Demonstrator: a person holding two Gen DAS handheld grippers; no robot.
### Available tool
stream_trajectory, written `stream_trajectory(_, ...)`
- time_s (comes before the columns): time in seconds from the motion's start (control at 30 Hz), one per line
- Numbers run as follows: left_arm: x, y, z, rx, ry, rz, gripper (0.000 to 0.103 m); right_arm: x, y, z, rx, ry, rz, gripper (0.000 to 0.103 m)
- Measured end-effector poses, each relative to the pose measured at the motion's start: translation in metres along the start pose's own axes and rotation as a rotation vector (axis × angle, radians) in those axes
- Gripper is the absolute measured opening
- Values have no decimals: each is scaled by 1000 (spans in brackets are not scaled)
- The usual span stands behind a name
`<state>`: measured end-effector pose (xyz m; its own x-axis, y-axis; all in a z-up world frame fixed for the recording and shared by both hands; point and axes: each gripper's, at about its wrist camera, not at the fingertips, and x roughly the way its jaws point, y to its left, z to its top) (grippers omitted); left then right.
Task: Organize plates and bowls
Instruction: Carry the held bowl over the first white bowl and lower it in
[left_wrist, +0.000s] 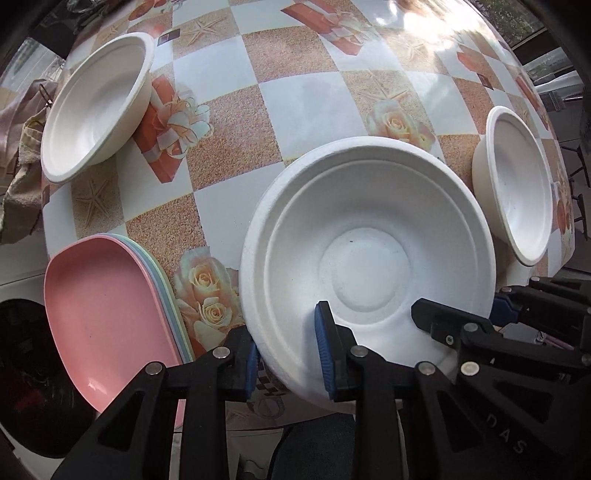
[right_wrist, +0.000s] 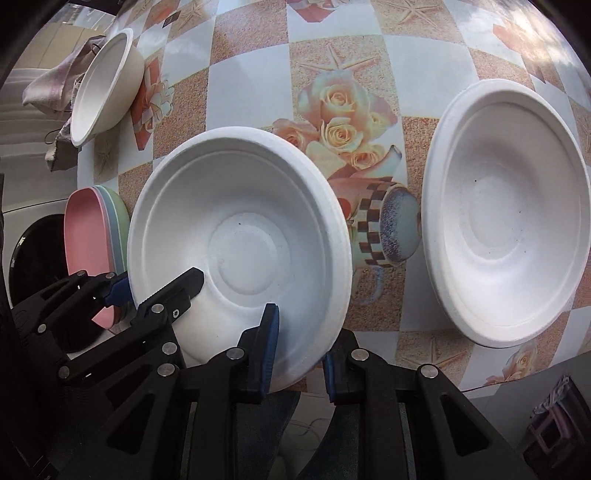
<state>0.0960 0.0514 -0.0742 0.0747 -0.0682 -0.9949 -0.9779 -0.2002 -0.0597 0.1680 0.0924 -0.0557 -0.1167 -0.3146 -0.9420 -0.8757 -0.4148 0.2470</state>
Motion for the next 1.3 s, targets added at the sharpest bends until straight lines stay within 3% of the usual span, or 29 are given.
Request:
stream_trajectory(0.4, -59, -22, 4, 100, -90, 12, 29, -44, -15, 12, 64, -112, 42, 23)
stream_trajectory(0.7, -90, -64, 9, 193, -143, 19, 29, -61, -37, -13, 114, -180, 47, 23)
stream_trajectory(1.1, -69, -120, 45, 337, -141, -1, 29, -79, -103, -33, 259, -225, 31, 24)
stream_trajectory(1.3, -59, -144, 57, 363, -130, 9, 29, -77, -133, -32, 317, -217, 24, 24)
